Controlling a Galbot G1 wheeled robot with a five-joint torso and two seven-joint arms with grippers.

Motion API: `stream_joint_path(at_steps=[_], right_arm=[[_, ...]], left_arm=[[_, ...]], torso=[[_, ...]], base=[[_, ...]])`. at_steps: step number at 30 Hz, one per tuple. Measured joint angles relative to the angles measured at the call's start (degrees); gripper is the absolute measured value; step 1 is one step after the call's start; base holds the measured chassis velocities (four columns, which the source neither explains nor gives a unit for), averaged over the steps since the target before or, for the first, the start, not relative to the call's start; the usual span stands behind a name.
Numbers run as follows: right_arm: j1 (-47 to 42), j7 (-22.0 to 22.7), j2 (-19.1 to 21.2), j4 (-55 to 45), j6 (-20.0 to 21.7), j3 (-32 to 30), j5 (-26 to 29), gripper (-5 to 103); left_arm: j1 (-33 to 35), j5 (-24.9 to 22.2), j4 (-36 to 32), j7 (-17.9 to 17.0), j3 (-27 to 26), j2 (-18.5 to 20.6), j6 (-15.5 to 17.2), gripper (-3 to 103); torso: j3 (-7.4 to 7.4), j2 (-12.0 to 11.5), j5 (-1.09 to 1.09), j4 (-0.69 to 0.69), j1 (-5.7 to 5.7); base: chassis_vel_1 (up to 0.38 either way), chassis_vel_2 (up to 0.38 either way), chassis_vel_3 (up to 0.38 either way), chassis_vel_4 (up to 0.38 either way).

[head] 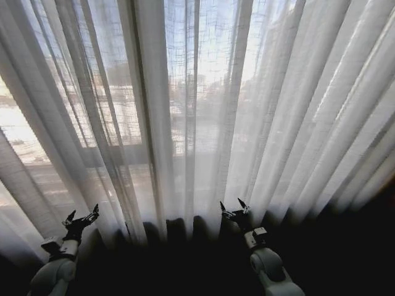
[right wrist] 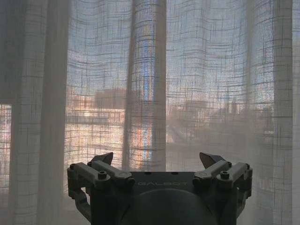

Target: Open the curtains by pulling them apart, changing their state from closed to fully open.

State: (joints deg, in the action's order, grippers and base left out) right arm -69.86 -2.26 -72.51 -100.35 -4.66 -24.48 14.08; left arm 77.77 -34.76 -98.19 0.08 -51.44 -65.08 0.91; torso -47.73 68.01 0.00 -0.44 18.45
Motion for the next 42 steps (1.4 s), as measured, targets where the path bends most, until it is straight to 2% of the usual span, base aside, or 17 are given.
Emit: stream_joint_path(at_steps=[5,12,20,32,34,36,39,40,41,42], right_arm=[[3.80,1.55,0.62,2.32,0.90,2.27,-0.20,100],[8.57,2.47,0.57,6.34,1.22,5.36,0.22,100],[16.71,3.99,-1.30,14.72,1.42,9.82,1.29,100],[23.80,4.49,-2.08,22.65,0.52,10.31,1.07,100],[24.53,4.49,-2.27,23.28,0.37,10.50,0.99,103],[25.34,4.46,-2.70,23.91,0.20,10.74,0.94,95],[25.68,4.43,-3.00,24.21,-0.11,10.84,0.93,90],[25.85,4.39,-3.23,24.42,-0.35,10.94,0.92,79],[25.85,4.38,-3.25,24.45,-0.41,10.97,0.91,79],[25.85,4.38,-3.27,24.46,-0.46,11.00,0.89,74]], left_arm=[[0.02,0.00,0.00,0.00,-0.01,0.00,0.00,100],[0.03,0.00,0.00,-0.01,-0.02,-0.01,0.00,100],[0.01,0.00,0.00,-0.01,-0.01,0.00,0.00,100],[0.01,0.00,0.00,-0.01,-0.02,0.00,0.00,100],[0.01,0.00,0.00,-0.01,-0.02,-0.01,0.00,100],[0.01,0.00,0.00,-0.01,-0.02,0.00,0.00,100],[0.01,0.00,0.00,-0.01,-0.02,0.00,0.00,100],[0.01,0.00,0.00,-0.01,-0.02,0.00,0.00,100],[0.01,0.00,0.00,-0.01,-0.02,0.00,0.00,100],[0.01,0.00,0.00,-0.01,-0.02,0.00,0.00,100]], torso=[[0.07,0.07,0.00,0.04,-0.18],[0.05,0.07,0.00,0.02,-0.17],[0.01,0.01,0.00,0.01,-0.05],[0.03,0.03,0.00,0.00,-0.08],[0.03,0.03,0.00,0.01,-0.08],[0.03,0.03,0.00,0.02,-0.09],[0.03,0.03,0.00,0.02,-0.09],[0.03,0.03,0.00,0.02,-0.09],[0.03,0.03,0.00,0.02,-0.08],[0.03,0.03,0.00,0.01,-0.08]], base=[[0.006,-0.003,-0.012,0.011],[0.041,-0.028,-0.044,0.042],[0.000,0.000,0.000,0.000],[0.000,0.000,0.000,0.000],[0.000,0.000,0.000,0.000],[0.000,0.000,0.000,0.000],[0.000,0.000,0.000,0.000],[0.000,0.000,0.000,0.000],[0.000,0.000,0.000,0.000],[0.000,0.000,0.000,0.000]])
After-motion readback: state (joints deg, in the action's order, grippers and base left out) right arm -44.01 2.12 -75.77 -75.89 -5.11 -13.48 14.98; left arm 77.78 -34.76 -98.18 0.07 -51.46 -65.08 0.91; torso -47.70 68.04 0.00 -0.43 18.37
